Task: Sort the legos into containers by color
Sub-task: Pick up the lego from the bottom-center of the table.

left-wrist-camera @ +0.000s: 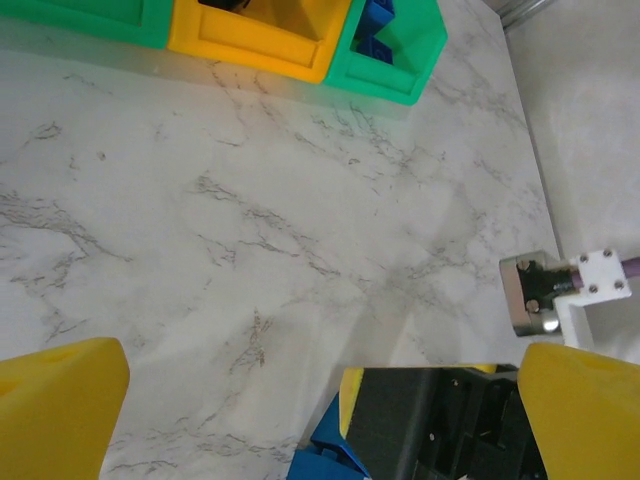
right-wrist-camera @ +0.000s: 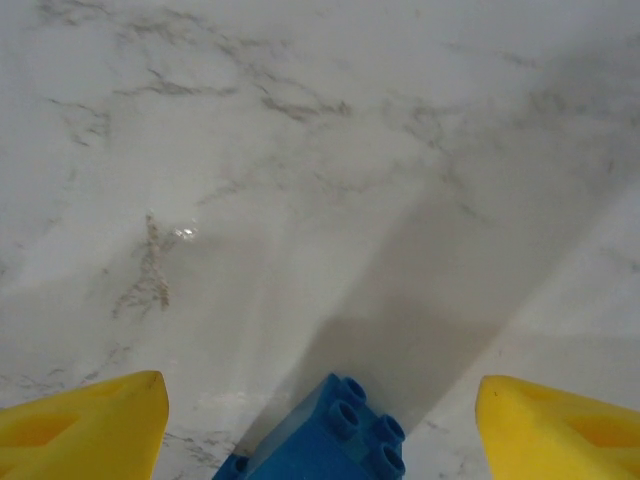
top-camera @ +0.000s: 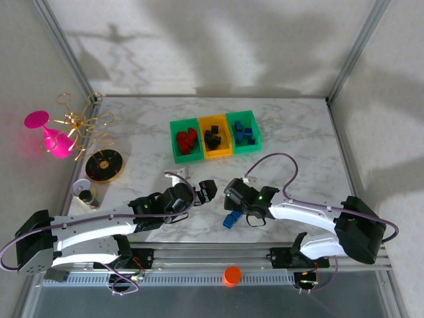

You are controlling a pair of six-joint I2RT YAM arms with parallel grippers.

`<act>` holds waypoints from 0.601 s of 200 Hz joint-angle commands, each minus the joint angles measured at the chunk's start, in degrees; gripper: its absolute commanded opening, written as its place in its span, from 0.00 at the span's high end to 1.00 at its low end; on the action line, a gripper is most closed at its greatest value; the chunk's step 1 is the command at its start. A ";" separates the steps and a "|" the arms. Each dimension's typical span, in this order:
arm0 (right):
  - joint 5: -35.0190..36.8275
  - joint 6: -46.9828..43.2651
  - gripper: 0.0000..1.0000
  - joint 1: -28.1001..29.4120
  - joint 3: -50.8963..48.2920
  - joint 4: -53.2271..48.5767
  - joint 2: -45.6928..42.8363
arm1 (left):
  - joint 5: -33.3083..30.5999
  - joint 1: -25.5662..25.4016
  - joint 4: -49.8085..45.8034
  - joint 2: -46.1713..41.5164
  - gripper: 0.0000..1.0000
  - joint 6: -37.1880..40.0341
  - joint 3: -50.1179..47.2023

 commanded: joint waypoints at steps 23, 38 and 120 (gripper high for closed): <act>2.83 13.61 0.24 3.54 -0.87 0.01 3.00 | -2.23 -0.54 -2.34 0.08 0.00 -0.97 0.35; 3.42 15.34 0.27 4.44 -0.44 -0.08 4.15 | -2.28 -0.54 -2.29 -0.08 0.00 -0.88 0.22; 5.07 17.89 0.46 5.29 -0.95 1.94 6.73 | -2.67 -0.54 -2.40 -0.36 0.00 -0.88 0.02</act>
